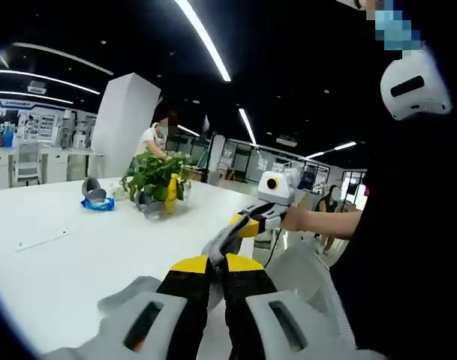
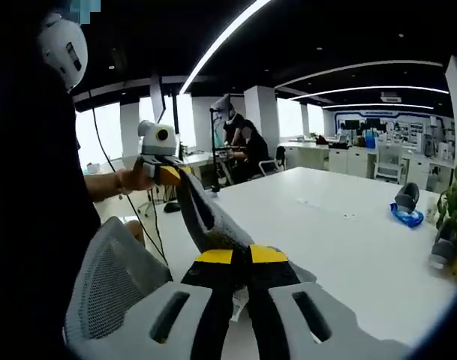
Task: Fold the towel on the table until its edges align and the towel forms a compact rectangular stack.
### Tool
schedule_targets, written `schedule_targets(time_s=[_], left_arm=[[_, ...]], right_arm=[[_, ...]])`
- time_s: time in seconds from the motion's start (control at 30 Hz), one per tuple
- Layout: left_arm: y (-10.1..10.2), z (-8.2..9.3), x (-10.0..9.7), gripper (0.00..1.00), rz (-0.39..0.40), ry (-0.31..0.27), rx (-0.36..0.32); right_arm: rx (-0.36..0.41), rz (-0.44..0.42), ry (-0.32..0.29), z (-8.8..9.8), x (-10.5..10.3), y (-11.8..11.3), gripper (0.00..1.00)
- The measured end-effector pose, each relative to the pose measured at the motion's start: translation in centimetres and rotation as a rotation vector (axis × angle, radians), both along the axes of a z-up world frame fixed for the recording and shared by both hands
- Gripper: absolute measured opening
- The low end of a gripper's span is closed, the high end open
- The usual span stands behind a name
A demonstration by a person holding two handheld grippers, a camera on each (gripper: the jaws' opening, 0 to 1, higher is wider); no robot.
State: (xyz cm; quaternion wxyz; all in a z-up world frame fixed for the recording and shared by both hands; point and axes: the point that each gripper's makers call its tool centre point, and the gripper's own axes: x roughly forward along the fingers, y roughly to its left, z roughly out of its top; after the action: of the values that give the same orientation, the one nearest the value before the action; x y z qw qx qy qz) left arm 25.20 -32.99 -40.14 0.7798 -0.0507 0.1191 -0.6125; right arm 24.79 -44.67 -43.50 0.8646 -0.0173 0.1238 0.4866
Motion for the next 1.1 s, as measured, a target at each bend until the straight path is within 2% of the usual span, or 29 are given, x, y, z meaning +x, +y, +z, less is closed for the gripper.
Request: schedule_targets(time_s=[0.1, 0.23, 0.3, 0.53, 0.7, 0.73, 0.87, 1.1], left_arm=[[-0.1, -0.8, 0.4, 0.06, 0.007, 0.018, 0.011], [-0.1, -2.6, 1.4, 0.06, 0.036, 0.056, 0.054], [-0.1, -3.2, 1.8, 0.06, 0.045, 0.067, 0.067], [0.3, -4.7, 3.3, 0.06, 0.076, 0.116, 0.069], [0.4, -6.4, 4.8, 0.06, 0.119, 0.173, 0.094], [0.5, -6.5, 5.2, 0.06, 0.128, 0.181, 0.098], [0.8, -7.1, 6.7, 0.06, 0.168, 0.222, 0.097], [1.0, -9.2, 9.3, 0.06, 0.236, 0.241, 0.133]], right_arm=[[-0.014, 0.006, 0.018, -0.6, 0.0, 0.3, 0.02], [-0.070, 0.024, 0.072, -2.7, 0.5, 0.6, 0.02], [-0.081, 0.026, 0.084, -3.1, 0.8, 0.7, 0.02], [-0.109, 0.027, 0.148, -4.4, 2.0, 0.9, 0.02], [-0.108, 0.021, 0.228, -5.9, 3.4, 0.6, 0.02], [-0.102, 0.015, 0.263, -6.2, 3.7, 0.6, 0.02], [-0.083, -0.004, 0.311, -6.5, 4.9, 0.5, 0.02], [-0.106, -0.044, 0.386, -8.3, 7.0, 0.6, 0.02]])
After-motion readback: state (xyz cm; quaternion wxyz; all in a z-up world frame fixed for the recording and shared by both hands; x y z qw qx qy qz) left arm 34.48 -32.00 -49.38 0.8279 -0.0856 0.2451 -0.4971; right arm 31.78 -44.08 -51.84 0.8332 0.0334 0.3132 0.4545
